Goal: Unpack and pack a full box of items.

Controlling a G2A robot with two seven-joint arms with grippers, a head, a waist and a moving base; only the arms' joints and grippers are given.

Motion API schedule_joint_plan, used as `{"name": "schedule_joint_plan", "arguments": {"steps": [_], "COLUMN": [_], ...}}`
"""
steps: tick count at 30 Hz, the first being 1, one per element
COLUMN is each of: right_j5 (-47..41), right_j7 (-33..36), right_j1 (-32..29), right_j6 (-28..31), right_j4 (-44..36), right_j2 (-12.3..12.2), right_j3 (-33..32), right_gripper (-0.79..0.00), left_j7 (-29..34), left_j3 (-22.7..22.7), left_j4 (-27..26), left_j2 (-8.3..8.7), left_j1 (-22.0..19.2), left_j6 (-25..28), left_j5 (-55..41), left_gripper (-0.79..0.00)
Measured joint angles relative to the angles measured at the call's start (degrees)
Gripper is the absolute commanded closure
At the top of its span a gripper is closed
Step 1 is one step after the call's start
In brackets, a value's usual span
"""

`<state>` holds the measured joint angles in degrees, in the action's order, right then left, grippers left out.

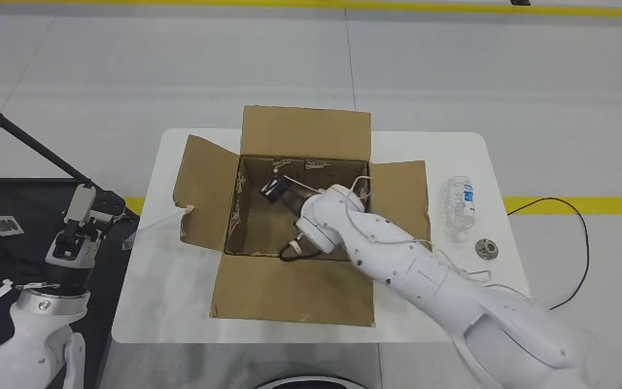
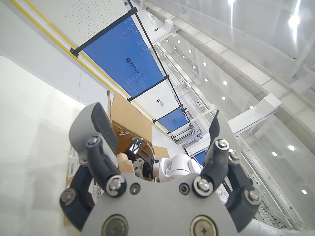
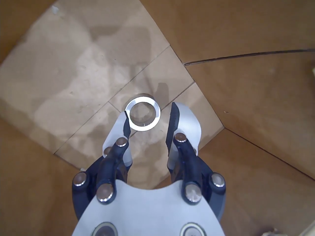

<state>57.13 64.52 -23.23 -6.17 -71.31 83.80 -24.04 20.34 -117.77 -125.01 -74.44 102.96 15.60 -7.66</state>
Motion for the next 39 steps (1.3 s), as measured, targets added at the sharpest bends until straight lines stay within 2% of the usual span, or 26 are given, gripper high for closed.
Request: {"name": "schedule_joint_plan", "arguments": {"steps": [3,6,7,10,12,15,18,21,23,25,27,30,35,39], "right_j5": [0.9,2.5,2.9,4.0,4.3,4.6,2.4,1.3,0.3,-0.4,0.4,1.0,1.6,2.3], "right_j7": [2.5,6.2,7.3,10.8,12.9,15.0,16.9,19.4,20.6,21.6,23.2,23.6,23.5,22.6], "right_j1": [-3.1,-7.3,-8.9,-14.8,-19.3,-25.5,-30.9,-34.6,-36.1,-37.0,-37.6,-37.4,-35.7,-34.3], "right_j6": [1.5,3.7,4.4,6.9,8.8,10.8,13.2,15.6,16.9,18.1,19.6,22.1,22.4,22.5], "right_j4": [-7.6,-16.8,-19.8,-30.2,-37.0,-44.4,-48.4,-48.4,-46.2,-43.3,-39.2,-31.8,-21.6,-16.8], "right_j2": [-2.9,-6.0,-7.0,-10.1,-12.0,-14.2,-15.7,-16.9,-17.5,-18.0,-18.6,-19.5,-20.7,-21.1], "right_j3": [-5.2,-11.7,-14.1,-23.3,-30.9,-42.8,-54.8,-65.4,-71.4,-75.5,-78.6,-80.2,-79.3,-77.8], "right_gripper": [-0.372,-0.486,-0.489,-0.523,-0.579,-0.557,-0.576,-0.677,-0.702,-0.711,-0.785,-0.77,-0.739,-0.662], "left_j7": [0.3,0.7,0.8,0.9,0.8,0.7,0.6,0.5,0.5,0.3,0.0,-0.1,0.0,0.0], "left_j3": [0.4,1.0,1.2,1.8,2.3,2.8,3.2,3.7,4.0,4.3,4.6,4.7,4.7,4.7], "left_j4": [-0.2,-0.4,-0.4,-0.5,-0.5,-0.4,-0.4,-0.6,-0.8,-1.0,-1.1,-1.1,-1.1,-1.1], "left_j2": [0.06,0.14,0.17,0.23,0.27,0.32,0.36,0.42,0.46,0.49,0.51,0.52,0.52,0.52], "left_j1": [-0.2,-0.6,-0.8,-1.2,-1.5,-1.8,-2.1,-2.4,-2.7,-2.8,-2.9,-3.0,-3.0,-3.0], "left_j6": [-0.1,-0.5,-0.6,-0.9,-1.0,-1.2,-1.5,-1.8,-1.9,-2.1,-2.5,-2.6,-2.6,-2.6], "left_j5": [0.3,0.7,0.9,1.4,1.6,1.9,2.2,2.5,2.7,3.0,3.4,3.5,3.4,3.4], "left_gripper": [-0.785,-0.785,-0.785,-0.785,-0.785,-0.785,-0.785,-0.785,-0.785,-0.785,-0.785,-0.785,-0.785,-0.785]}}
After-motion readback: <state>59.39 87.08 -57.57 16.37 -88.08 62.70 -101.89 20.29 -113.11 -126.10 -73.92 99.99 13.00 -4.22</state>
